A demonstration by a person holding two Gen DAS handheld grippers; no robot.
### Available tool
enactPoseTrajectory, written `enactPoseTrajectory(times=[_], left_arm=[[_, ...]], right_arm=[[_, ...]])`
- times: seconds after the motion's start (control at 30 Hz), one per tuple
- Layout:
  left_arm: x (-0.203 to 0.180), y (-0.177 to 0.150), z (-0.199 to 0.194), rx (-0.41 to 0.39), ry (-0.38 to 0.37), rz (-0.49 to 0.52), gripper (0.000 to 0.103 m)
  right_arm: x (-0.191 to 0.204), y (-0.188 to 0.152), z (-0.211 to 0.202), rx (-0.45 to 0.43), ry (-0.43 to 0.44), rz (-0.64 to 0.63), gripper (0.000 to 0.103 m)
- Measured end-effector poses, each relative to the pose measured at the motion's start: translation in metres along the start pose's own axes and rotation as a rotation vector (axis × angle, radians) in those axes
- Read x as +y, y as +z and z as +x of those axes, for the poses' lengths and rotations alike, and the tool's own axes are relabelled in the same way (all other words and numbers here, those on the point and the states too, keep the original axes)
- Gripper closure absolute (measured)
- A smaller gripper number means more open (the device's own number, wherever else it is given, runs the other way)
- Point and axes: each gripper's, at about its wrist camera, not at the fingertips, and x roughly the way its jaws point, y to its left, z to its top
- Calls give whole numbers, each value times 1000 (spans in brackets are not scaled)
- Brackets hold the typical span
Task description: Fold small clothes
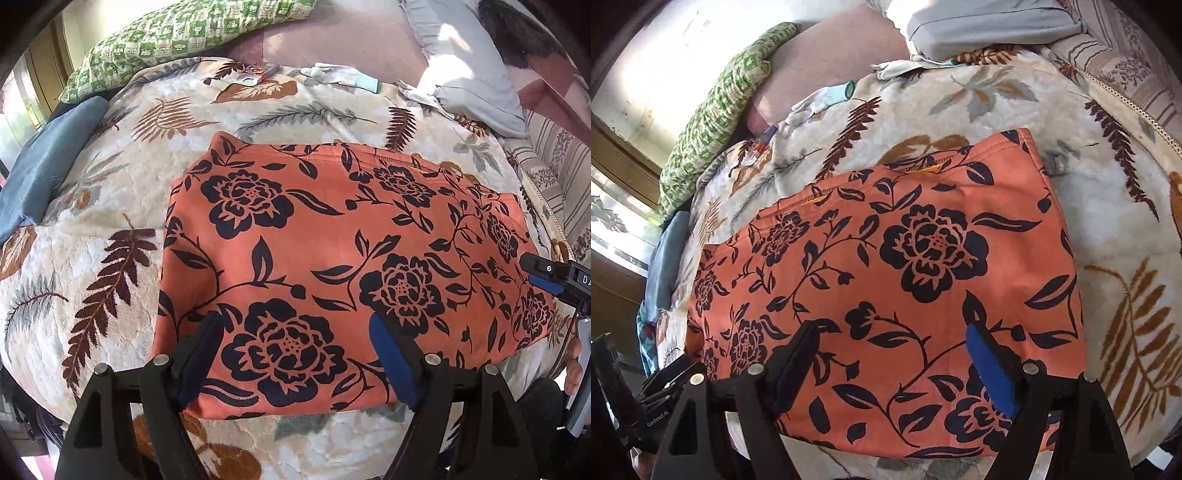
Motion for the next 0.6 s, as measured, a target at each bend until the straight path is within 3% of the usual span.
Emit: enactPoseTrajectory(times=[0.13, 0.27, 0.33, 0.43, 0.6], left_arm=[[0, 1, -3, -16, -1, -2, 22], [-1, -1, 3, 3, 4, 2, 22], [0, -1, 4, 2, 0, 4, 22], [2, 0, 8, 8, 1, -5, 22], [3, -3, 11, 12, -14, -7, 22]], right_arm=[[2, 3, -5, -33, -3, -25, 19], [-14, 1, 32, 67, -36, -9, 19], [-10, -2, 32, 34, -46, -45, 19], [3, -3, 31, 57, -86, -95, 19], [-5, 0, 31, 59, -51, -39, 19]])
